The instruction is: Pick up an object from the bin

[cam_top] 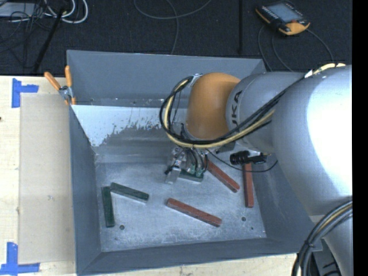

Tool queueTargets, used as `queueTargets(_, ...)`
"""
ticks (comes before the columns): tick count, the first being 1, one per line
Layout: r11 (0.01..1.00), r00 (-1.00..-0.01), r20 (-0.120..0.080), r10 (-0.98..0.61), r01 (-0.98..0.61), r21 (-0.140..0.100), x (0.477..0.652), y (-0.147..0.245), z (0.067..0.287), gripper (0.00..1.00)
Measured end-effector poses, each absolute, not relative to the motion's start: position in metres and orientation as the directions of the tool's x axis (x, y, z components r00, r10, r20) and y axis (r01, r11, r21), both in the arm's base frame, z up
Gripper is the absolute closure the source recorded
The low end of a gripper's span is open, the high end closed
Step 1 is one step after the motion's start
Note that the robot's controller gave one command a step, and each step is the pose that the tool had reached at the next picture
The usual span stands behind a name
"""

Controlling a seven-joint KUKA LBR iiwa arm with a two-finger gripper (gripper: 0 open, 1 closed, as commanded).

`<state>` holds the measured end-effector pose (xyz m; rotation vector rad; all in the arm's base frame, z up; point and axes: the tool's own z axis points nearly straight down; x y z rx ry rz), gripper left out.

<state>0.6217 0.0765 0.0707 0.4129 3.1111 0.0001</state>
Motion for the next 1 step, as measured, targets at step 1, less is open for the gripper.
queueTargets(1, 0.965, -0.965, -0.003, 0.261, 0.261, 0.0, 0.6217, 0.0766, 0.0707, 1.0)
